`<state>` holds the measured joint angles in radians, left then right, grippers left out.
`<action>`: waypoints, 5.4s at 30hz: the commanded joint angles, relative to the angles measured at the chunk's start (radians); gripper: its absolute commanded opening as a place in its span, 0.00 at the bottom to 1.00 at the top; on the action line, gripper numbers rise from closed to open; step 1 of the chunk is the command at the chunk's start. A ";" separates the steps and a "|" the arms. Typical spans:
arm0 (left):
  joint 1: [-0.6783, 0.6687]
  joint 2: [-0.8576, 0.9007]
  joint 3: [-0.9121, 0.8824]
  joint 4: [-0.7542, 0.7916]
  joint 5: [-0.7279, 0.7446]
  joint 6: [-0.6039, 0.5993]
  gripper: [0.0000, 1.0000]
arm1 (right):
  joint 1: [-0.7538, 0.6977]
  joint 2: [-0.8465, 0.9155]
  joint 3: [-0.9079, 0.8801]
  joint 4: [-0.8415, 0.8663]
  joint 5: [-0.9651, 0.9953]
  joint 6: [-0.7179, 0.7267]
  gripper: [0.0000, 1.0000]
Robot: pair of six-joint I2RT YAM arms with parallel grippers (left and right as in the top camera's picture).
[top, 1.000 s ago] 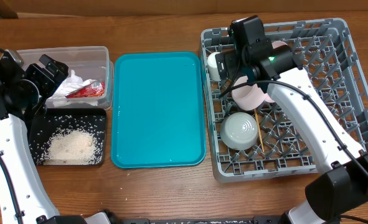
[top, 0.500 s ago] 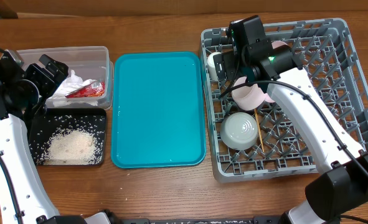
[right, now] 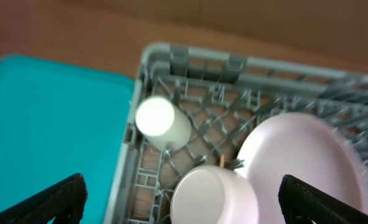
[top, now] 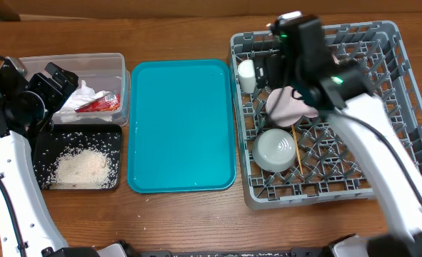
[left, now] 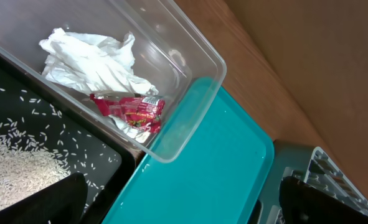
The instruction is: Sort waste into correct bins and load items into the dishwasher
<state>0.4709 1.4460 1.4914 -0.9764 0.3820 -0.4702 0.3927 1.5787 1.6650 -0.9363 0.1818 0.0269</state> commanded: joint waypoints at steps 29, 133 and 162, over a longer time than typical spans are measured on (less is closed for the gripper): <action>-0.006 0.000 0.024 0.001 0.000 -0.009 1.00 | -0.284 -1.443 -0.972 0.450 -0.162 0.279 1.00; -0.521 -1.346 -1.212 0.887 -0.237 0.096 1.00 | -0.288 -1.570 -1.657 0.852 -0.177 0.359 1.00; -0.483 -1.443 -1.487 0.899 -0.390 0.407 1.00 | -0.288 -1.570 -1.657 0.852 -0.177 0.359 1.00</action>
<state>-0.0185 0.0147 0.0086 -0.0757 0.0078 -0.1509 0.1108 0.0158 0.0185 -0.0906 0.0063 0.3916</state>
